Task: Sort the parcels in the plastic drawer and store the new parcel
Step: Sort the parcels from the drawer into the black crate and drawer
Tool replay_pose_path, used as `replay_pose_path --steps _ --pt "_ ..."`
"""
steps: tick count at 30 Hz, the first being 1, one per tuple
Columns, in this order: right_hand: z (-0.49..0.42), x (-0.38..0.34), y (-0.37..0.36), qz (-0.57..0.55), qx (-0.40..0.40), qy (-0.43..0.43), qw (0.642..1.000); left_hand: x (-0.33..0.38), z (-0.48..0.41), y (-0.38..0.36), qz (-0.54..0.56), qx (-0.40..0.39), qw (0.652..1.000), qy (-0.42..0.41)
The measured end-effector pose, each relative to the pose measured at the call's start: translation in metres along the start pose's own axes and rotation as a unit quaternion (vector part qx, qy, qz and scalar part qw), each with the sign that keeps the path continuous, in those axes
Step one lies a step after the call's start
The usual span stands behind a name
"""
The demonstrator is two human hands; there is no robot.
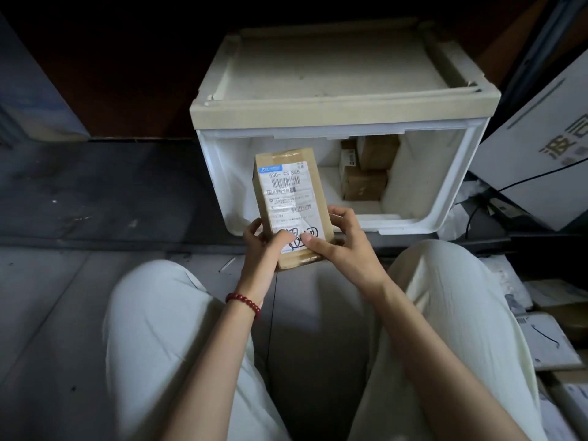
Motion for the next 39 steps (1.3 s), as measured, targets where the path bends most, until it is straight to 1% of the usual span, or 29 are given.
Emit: replay_pose_path --steps 3,6,8,10,12,15,18,23,27,30,34,36,39 --pt "0.0 -0.003 0.006 0.03 0.005 0.032 0.999 0.001 -0.002 -0.001 -0.02 -0.01 1.0 -0.005" --pt "0.001 -0.007 0.011 0.107 0.025 0.053 0.993 0.003 -0.003 0.002 -0.053 -0.001 0.999 -0.008" --pt "0.001 -0.007 0.012 0.181 0.04 0.053 0.981 0.001 -0.003 0.006 -0.081 0.02 0.997 0.005" --pt "0.0 -0.002 0.012 0.215 0.033 0.035 0.975 0.0 -0.002 0.007 -0.097 0.031 0.995 0.013" --pt "-0.001 0.004 0.012 0.183 0.018 0.007 0.983 0.0 -0.002 0.007 -0.109 0.034 0.993 0.016" --pt "-0.002 0.008 0.015 0.121 0.025 -0.028 0.992 0.004 0.002 0.006 -0.131 0.026 0.991 0.007" --pt "-0.001 0.005 0.016 0.058 0.02 -0.024 0.998 0.012 0.007 0.004 -0.141 0.028 0.99 -0.012" --pt "0.0 0.001 0.015 0.01 0.002 -0.03 0.999 0.016 0.004 0.004 -0.154 0.033 0.987 -0.019" --pt "0.001 -0.002 0.015 0.01 -0.012 -0.033 0.999 0.017 0.003 0.001 -0.161 0.017 0.987 -0.022" --pt "-0.001 0.0 0.018 -0.005 0.007 -0.024 1.0 0.017 0.004 -0.002 -0.157 -0.002 0.987 -0.026" --pt "-0.002 -0.002 0.023 -0.028 0.024 -0.009 0.999 0.009 0.002 0.0 -0.135 -0.011 0.991 0.019" --pt "-0.002 -0.001 0.024 -0.037 0.017 -0.01 0.999 0.008 0.0 0.001 -0.137 -0.011 0.99 0.024" --pt "-0.003 0.0 0.022 -0.026 -0.015 -0.024 0.999 0.007 -0.002 0.002 -0.127 -0.007 0.992 0.019"
Point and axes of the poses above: each hand's wrist, its own z-axis away from the middle knuckle, its own y-axis out of the back of the hand, x = y × z, the point moved 4 cm from there along -z, towards the middle knuckle, and after that the axes turned 15 degrees about -x, right-handed, at the moved point
